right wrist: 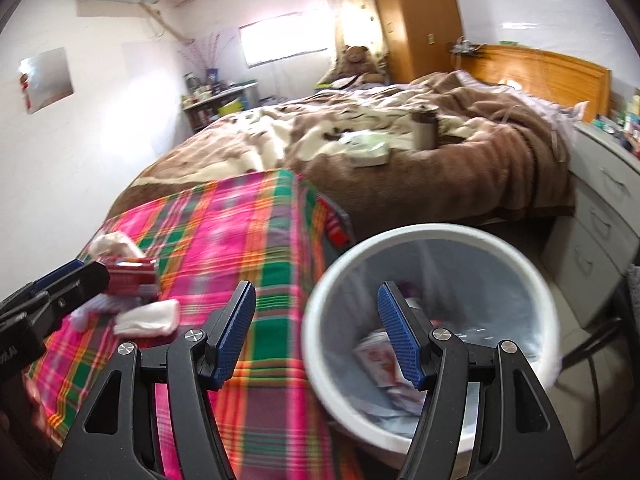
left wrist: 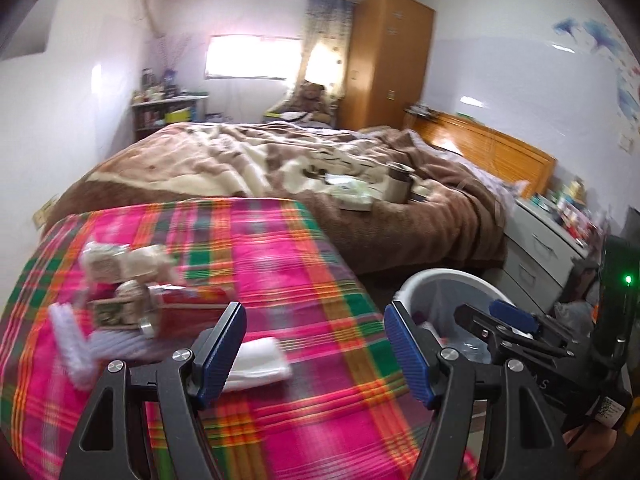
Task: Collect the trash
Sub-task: 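Move both open tools back over the items on the blanket, then reach the left tool to the white foam sleeve while the right tool reaches the red can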
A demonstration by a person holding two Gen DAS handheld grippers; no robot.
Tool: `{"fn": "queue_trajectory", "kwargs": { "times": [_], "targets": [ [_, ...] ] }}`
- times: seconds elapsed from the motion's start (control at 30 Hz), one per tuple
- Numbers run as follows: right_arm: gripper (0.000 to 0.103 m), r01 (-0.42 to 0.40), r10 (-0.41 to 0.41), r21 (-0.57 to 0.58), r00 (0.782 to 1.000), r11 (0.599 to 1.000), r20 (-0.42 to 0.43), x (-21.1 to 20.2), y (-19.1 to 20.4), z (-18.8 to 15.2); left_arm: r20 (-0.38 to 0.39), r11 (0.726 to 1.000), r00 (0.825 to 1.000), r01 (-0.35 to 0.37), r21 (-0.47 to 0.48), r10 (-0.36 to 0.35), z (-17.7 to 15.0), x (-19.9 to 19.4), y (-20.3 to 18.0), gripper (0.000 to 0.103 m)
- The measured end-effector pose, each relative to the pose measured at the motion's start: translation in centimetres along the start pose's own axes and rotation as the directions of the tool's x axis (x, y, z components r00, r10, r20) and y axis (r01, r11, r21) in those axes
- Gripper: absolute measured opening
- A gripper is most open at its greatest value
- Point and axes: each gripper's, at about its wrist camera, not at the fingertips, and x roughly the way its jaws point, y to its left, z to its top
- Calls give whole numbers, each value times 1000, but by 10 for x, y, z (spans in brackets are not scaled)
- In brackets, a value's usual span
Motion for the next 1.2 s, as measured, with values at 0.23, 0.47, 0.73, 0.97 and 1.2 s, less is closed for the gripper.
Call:
{"fn": "queue_trajectory", "kwargs": {
  "times": [0.23,0.47,0.73,0.97,1.2],
  "targets": [
    [65,-79,76,-72,996,994,-35,16,37,-1,12,986,990,-141,-84,143,-6,-14,63,71],
    [65,-146,134,-124,986,982,-94,31,72,-7,-14,955,970,-241,-172,242,-17,-24,124,71],
    [65,-255,238,-114,961,960,-142,46,113,-1,-72,929,952,-306,-207,297,-27,-19,174,71],
    [65,-232,216,-111,966,966,-144,61,149,17,-110,917,947,-318,-240,300,-34,-6,206,71],
    [65,-215,196,-84,962,973,-189,92,174,32,-180,905,945,-317,-283,275,-37,13,232,71]
  ]
}}
